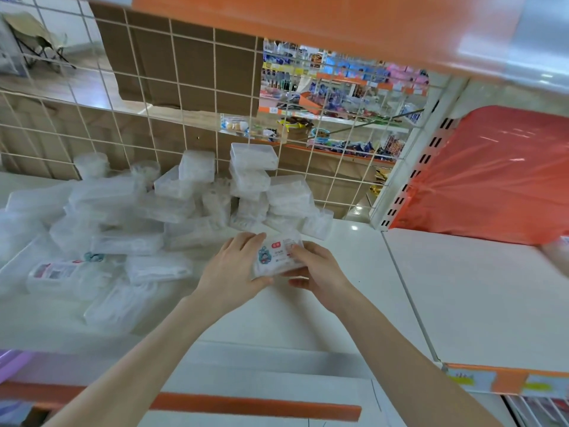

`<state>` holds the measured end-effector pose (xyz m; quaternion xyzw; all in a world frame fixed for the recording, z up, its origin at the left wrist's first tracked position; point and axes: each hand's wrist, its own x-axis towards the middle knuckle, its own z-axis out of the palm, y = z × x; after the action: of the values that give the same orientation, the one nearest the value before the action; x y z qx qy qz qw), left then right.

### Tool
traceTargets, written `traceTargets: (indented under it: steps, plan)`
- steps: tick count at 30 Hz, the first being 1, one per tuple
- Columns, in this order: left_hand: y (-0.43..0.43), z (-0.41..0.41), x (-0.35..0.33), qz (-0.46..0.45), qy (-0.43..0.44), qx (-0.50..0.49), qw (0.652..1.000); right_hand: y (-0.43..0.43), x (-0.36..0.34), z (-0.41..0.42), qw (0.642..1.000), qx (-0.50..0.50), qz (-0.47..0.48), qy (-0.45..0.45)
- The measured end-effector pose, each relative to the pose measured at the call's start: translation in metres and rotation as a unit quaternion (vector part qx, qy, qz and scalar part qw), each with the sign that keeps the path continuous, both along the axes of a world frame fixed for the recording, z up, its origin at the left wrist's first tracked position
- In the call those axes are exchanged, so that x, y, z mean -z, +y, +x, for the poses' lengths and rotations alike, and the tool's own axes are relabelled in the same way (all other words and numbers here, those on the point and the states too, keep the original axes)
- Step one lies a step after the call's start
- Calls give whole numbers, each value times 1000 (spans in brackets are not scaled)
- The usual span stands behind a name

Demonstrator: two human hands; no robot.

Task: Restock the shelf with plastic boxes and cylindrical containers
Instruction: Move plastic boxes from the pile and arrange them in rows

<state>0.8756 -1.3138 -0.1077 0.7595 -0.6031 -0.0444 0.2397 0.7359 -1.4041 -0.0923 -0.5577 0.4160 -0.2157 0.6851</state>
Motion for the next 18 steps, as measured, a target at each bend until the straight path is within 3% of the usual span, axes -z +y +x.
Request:
traceTargets:
  steps: [5,11,13,18]
  plan:
    - [3,6,3,51,-21,10,998,-15,2,-2,987,33,-128,89]
    - [6,14,11,133,-26,-5,991,-36,-1,3,920,43,-361,149]
    - [6,14,9,119,-23,-5,993,-44,-4,7,884,23,-434,174]
    - [5,17,-5,54,-38,-18,998,-74,-13,31,756,-40,-588,285]
